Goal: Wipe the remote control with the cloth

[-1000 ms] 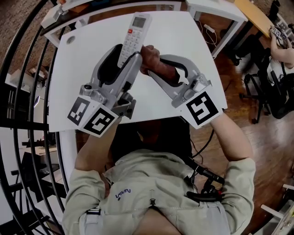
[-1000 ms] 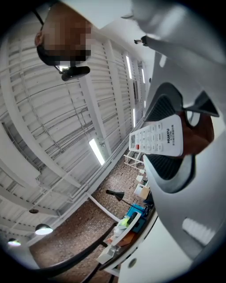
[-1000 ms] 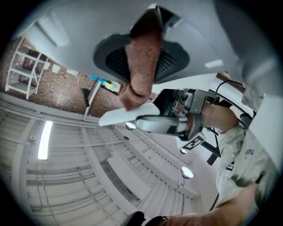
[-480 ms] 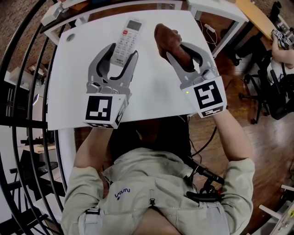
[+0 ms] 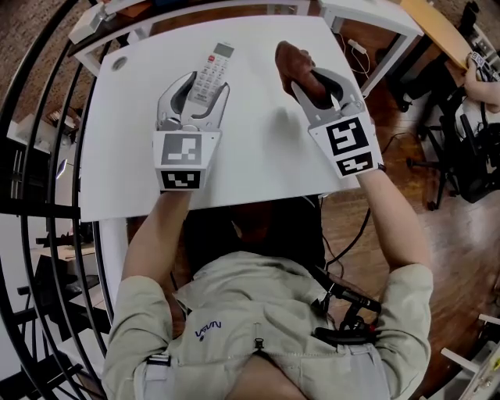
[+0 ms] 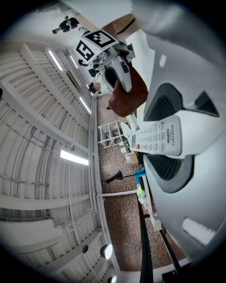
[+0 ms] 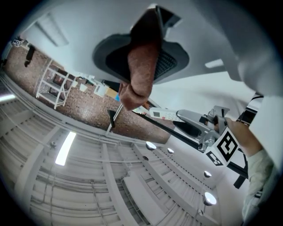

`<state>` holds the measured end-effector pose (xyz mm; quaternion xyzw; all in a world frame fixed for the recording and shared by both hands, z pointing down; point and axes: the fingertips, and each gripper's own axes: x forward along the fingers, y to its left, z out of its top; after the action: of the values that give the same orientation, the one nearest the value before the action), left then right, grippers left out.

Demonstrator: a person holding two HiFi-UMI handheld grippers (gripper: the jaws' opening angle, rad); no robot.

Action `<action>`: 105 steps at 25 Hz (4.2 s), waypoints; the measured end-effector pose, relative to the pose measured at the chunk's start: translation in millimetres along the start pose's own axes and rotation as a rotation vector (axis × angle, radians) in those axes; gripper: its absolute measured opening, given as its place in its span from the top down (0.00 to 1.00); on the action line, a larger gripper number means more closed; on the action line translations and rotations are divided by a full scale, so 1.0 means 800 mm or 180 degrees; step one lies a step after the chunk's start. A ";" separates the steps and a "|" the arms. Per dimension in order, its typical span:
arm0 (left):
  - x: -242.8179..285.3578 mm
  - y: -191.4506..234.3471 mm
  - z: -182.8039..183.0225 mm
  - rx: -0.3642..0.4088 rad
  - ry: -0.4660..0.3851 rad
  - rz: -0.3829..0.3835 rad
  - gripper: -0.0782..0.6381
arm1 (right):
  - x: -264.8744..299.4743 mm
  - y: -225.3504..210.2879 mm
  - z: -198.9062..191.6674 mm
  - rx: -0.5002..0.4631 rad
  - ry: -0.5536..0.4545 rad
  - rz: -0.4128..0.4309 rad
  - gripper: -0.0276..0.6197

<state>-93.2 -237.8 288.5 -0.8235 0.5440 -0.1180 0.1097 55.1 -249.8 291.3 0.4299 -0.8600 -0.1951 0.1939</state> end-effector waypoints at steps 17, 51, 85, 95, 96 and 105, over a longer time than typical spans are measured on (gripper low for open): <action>0.121 0.038 -0.053 -0.0100 0.0624 -0.0005 0.55 | 0.101 -0.079 -0.084 0.0006 0.0651 -0.0191 0.77; 0.166 0.055 -0.143 -0.0314 0.1750 -0.0277 0.54 | 0.126 -0.089 -0.164 0.0496 0.1376 0.0228 0.54; -0.164 -0.064 0.084 -0.0228 -0.0854 0.0525 0.89 | -0.184 0.030 0.078 0.0802 -0.0793 -0.0821 0.95; -0.191 -0.106 0.048 -0.0556 -0.0564 0.0309 0.89 | -0.216 0.070 0.049 0.1140 -0.0550 -0.0907 0.95; -0.193 -0.109 0.041 -0.0550 -0.0526 0.0291 0.89 | -0.217 0.076 0.046 0.1153 -0.0534 -0.0897 0.95; -0.198 -0.124 0.010 -0.0639 -0.0360 0.0236 0.89 | -0.220 0.103 0.035 0.1220 -0.0521 -0.0854 0.96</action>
<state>-65.0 -53.3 299.7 -0.8150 0.5761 -0.0121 0.0614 84.2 -56.3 279.8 0.5520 -0.8293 -0.0866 0.0109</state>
